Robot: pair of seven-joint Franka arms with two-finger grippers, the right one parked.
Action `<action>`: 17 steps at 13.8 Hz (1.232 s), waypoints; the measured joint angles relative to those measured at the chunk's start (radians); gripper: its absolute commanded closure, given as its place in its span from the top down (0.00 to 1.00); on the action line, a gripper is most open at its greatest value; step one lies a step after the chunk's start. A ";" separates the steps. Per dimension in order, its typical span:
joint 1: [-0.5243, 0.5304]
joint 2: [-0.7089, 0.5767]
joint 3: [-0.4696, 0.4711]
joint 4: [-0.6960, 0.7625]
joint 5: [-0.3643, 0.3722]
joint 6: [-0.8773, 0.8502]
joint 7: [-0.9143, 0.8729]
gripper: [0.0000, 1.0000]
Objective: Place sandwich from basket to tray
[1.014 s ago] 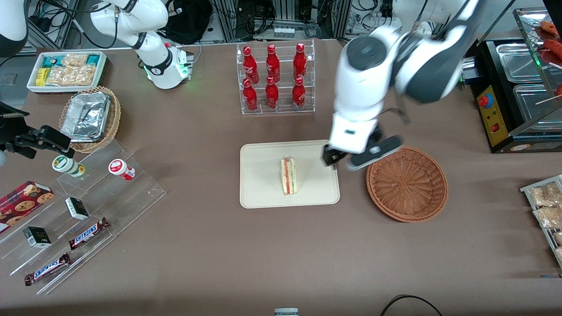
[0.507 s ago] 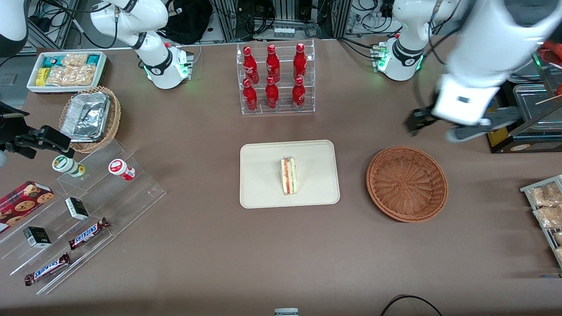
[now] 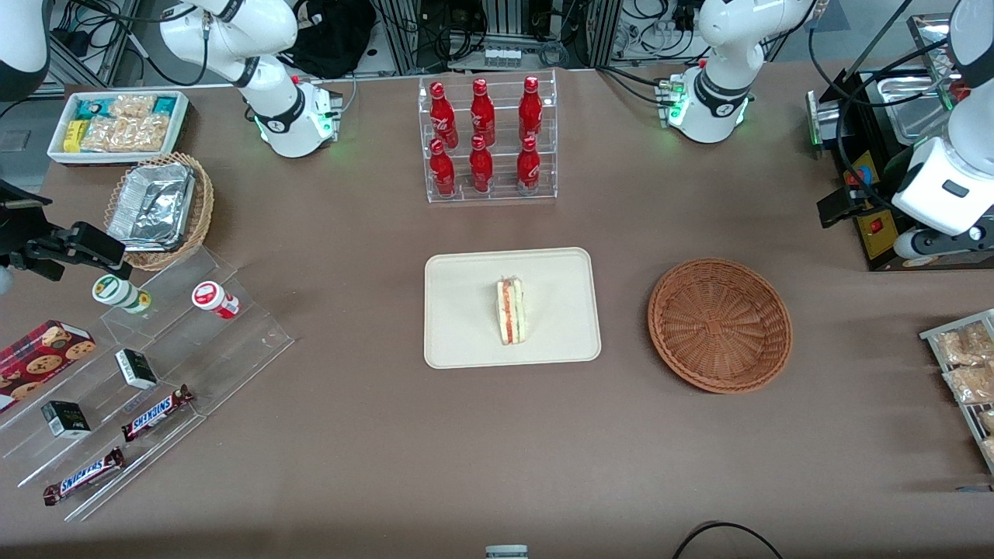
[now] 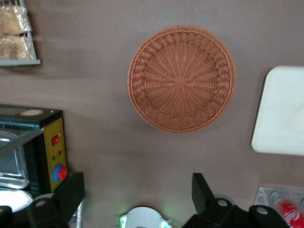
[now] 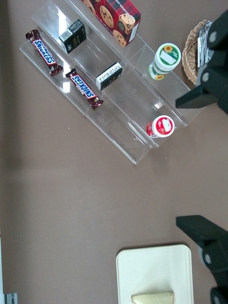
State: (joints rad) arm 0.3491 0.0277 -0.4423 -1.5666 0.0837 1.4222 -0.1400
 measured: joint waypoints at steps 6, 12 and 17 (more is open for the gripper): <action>-0.092 -0.064 0.121 -0.067 -0.002 0.037 0.123 1.00; -0.266 -0.063 0.229 -0.002 -0.003 0.068 0.124 1.00; -0.279 -0.057 0.243 0.028 -0.016 0.100 0.124 1.00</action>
State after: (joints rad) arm 0.0705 -0.0293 -0.1990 -1.5382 0.0680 1.5220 -0.0162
